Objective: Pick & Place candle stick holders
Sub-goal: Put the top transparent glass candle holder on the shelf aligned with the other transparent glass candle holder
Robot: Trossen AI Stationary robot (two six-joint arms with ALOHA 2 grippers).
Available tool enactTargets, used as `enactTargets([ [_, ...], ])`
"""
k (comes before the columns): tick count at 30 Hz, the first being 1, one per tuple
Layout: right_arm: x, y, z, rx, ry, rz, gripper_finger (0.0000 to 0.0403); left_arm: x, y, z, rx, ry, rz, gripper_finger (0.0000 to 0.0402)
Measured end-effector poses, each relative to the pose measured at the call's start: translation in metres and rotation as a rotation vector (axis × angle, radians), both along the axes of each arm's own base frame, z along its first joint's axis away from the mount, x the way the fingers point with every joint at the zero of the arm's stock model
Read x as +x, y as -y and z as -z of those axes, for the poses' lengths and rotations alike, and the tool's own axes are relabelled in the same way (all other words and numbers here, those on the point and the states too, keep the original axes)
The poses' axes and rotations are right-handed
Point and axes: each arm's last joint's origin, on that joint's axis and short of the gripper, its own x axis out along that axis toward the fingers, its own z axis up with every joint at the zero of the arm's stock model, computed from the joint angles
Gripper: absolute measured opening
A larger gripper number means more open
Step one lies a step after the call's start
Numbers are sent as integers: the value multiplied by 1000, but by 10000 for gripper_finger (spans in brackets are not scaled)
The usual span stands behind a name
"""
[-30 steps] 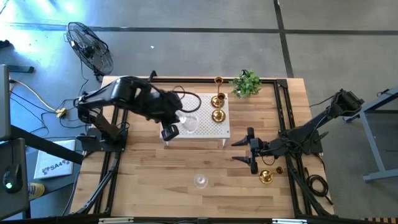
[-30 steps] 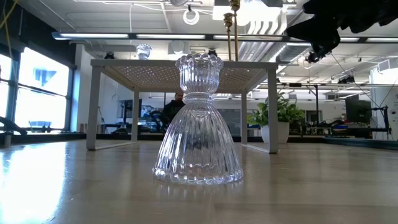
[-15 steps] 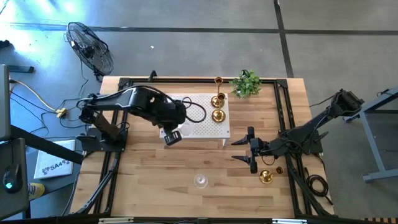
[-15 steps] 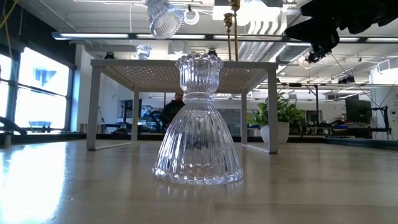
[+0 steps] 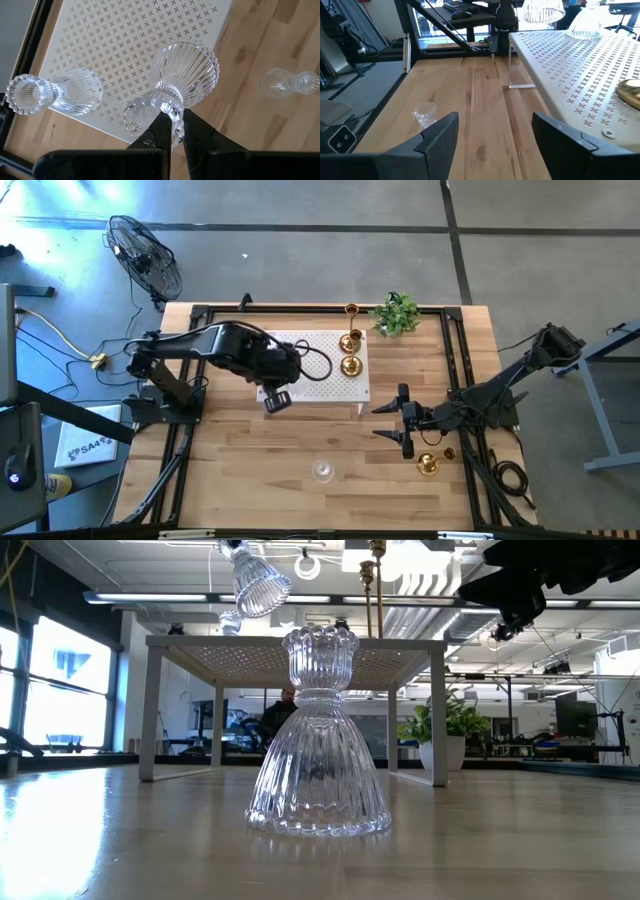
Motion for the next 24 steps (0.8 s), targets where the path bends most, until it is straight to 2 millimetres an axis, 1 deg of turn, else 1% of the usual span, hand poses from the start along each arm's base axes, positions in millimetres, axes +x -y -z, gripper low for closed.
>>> enactTargets([
  [16, 0, 0, 0, 2, 0, 0, 246, -4, 0, -4, -3, 9, 16, 17],
  [24, 0, 0, 0, 1, -1, -3, 246, -9, -17, -9, -11, 27, -27, 17],
])
